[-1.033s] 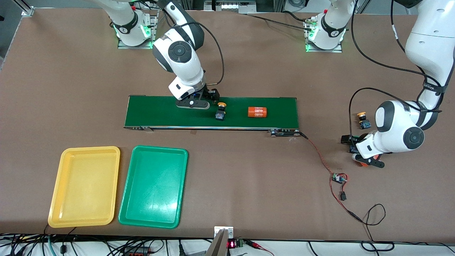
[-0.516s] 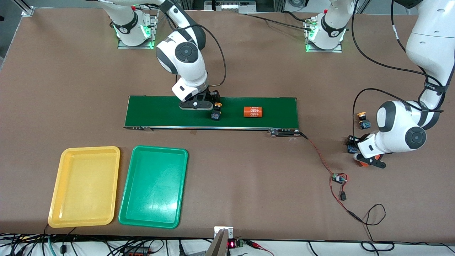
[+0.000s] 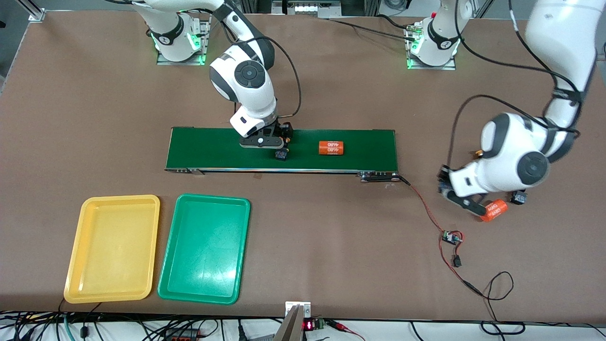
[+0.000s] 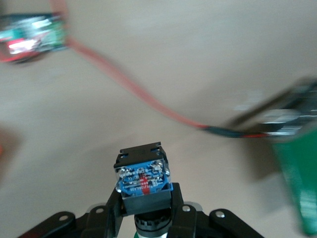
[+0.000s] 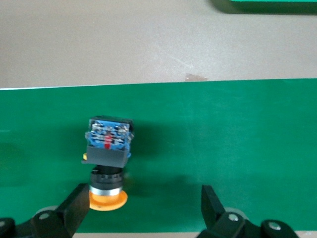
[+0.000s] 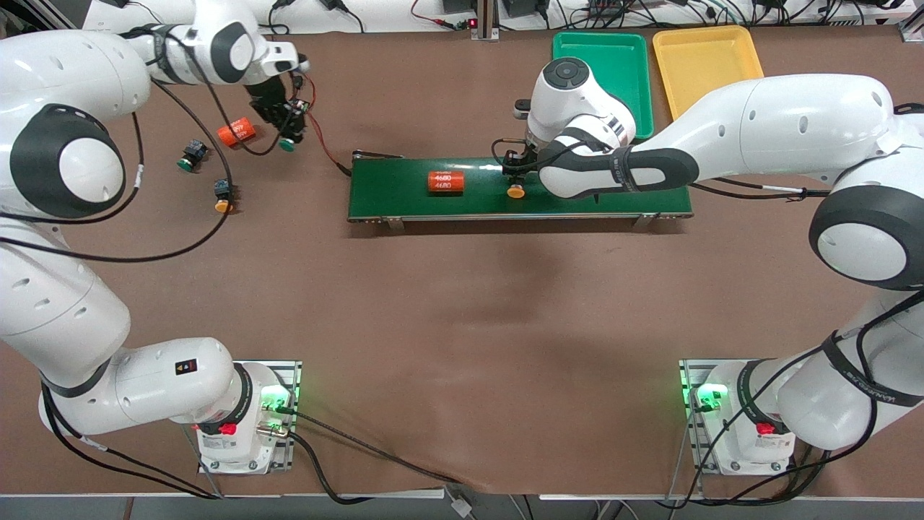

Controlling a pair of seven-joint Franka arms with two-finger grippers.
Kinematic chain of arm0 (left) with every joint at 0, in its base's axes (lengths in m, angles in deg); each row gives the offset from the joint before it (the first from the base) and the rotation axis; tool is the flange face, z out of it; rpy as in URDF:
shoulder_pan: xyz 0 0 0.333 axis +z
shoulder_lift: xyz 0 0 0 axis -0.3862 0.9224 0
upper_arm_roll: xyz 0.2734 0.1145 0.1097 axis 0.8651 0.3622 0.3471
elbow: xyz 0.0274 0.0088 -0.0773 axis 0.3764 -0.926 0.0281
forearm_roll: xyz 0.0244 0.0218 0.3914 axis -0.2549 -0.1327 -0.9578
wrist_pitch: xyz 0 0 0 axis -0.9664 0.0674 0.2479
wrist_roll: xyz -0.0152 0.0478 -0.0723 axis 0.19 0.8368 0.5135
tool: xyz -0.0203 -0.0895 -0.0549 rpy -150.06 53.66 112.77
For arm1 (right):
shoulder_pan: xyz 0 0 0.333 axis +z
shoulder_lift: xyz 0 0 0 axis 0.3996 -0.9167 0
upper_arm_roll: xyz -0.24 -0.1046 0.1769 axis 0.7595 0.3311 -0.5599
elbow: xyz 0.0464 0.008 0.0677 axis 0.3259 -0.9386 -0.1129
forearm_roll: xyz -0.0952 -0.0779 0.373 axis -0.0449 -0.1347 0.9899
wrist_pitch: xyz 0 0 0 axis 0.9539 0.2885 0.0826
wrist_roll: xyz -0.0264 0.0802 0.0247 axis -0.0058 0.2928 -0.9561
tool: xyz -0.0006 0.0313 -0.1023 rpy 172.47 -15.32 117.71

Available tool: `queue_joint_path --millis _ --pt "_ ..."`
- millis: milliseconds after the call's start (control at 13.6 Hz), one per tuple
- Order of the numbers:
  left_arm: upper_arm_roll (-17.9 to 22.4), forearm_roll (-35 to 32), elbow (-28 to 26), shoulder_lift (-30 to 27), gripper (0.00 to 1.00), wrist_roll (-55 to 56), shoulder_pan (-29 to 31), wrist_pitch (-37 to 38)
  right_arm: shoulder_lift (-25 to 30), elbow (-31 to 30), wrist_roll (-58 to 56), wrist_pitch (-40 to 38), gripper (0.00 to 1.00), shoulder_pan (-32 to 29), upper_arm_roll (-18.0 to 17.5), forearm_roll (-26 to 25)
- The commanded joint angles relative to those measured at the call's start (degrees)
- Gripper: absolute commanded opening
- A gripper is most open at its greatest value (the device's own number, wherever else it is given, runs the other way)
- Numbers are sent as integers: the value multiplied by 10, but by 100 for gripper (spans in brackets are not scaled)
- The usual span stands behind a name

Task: Sort buttons by color to trays
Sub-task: 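Place the green button on the belt while the right gripper grasps the yellow button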

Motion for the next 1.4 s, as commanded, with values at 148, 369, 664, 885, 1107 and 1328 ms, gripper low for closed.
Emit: queue_joint_path --millis 148,369,664,885,1107,1328 --pt "-18 63 -86 -78 0 156 -91 -3 -19 10 6 25 100 0 0 -10" --pt "-22 63 -123 -92 0 221 -139 -22 -26 10 0 36 100 -1 8 -11" --pt "-32 70 -182 -91 1 227 -147 -102 -39 10 -4 56 99 0 18 -15" --pt "-32 70 -181 -78 3 227 -149 -122 -45 10 -16 68 65 0 27 -16" --pt "-31 69 -176 -82 100 216 -149 -122 -46 10 -22 66 11 -1 28 -16" --pt "-31 71 -159 -109 100 218 -140 -104 -34 37 -53 28 0 -4 53 -8"
